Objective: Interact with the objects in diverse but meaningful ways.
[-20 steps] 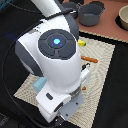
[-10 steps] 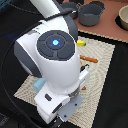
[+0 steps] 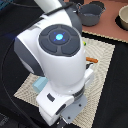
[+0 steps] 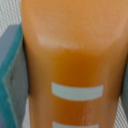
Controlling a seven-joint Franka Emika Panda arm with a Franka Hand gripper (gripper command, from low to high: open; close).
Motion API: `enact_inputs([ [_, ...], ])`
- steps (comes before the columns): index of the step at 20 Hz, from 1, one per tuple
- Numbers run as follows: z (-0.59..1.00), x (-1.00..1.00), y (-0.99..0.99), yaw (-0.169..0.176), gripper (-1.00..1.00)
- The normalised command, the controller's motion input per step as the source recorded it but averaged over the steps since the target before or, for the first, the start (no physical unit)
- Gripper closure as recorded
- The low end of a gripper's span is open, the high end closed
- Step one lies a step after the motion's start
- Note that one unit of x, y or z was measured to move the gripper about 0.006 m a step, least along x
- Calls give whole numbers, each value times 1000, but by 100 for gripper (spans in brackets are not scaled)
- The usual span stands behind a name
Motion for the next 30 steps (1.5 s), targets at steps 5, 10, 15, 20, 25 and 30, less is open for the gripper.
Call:
enact_inputs([
  [5, 976, 318, 419, -131, 100],
  [10, 703, -78, 604, -71, 100],
  [15, 373, -219, 618, 0, 100],
  [20, 347, -234, 603, 0, 100],
  [25, 103, -407, 690, 0, 100],
  [30, -34, -519, 702, 0, 100],
])
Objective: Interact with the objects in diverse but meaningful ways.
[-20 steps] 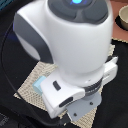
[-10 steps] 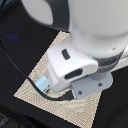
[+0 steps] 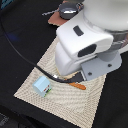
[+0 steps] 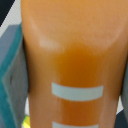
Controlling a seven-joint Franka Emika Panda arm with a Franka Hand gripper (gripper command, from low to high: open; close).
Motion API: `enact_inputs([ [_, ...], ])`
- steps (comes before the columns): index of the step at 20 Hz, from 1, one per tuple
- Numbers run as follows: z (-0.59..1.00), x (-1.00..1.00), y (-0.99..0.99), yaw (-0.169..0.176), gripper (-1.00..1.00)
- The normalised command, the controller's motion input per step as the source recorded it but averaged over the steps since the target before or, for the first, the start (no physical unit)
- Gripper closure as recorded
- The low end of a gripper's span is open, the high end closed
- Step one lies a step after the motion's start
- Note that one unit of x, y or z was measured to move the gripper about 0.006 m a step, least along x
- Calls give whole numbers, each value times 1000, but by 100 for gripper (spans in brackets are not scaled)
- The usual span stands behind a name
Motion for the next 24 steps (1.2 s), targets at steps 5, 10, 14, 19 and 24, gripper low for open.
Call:
enact_inputs([
  [5, -205, -701, 716, 0, 100],
  [10, -379, -821, 604, 0, 100],
  [14, -277, -734, 555, 0, 100],
  [19, -406, -866, 527, 0, 100],
  [24, -378, -891, 566, 0, 100],
])
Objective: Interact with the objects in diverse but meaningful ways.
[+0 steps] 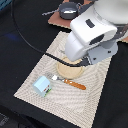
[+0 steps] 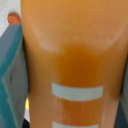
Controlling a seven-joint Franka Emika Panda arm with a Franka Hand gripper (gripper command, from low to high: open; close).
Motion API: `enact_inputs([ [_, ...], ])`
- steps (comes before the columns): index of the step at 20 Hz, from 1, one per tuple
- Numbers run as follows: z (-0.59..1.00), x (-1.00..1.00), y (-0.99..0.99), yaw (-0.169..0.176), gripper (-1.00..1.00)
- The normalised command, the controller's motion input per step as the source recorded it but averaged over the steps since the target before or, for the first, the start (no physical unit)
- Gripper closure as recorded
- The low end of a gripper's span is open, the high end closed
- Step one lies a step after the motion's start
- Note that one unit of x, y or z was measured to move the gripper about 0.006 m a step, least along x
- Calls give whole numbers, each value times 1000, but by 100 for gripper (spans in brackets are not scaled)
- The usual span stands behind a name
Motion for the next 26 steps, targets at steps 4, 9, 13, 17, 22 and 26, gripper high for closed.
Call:
enact_inputs([
  [4, -342, -898, 566, 0, 100],
  [9, -179, -932, 538, 0, 100],
  [13, -204, -924, 294, -2, 100],
  [17, -317, -899, 110, -14, 100],
  [22, -375, -891, 15, -25, 100],
  [26, -445, -870, 12, -32, 100],
])
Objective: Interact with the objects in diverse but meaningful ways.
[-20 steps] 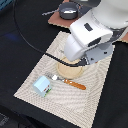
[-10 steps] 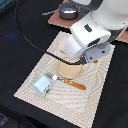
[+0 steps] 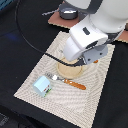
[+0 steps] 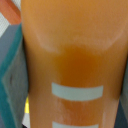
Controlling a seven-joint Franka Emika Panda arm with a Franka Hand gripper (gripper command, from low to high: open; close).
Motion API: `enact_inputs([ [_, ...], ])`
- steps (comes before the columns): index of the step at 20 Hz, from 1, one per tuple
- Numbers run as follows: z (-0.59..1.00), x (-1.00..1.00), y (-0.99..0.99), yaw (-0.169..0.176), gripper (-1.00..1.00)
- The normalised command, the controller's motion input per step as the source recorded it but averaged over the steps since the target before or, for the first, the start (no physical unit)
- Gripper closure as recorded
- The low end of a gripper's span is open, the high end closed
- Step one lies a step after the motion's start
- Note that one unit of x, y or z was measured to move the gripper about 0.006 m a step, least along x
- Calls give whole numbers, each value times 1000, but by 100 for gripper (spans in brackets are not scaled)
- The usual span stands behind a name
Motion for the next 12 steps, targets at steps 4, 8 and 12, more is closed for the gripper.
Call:
enact_inputs([
  [4, -361, -911, 266, -14, 100],
  [8, -355, -840, 261, -1, 100],
  [12, -352, -844, 301, -1, 100],
])
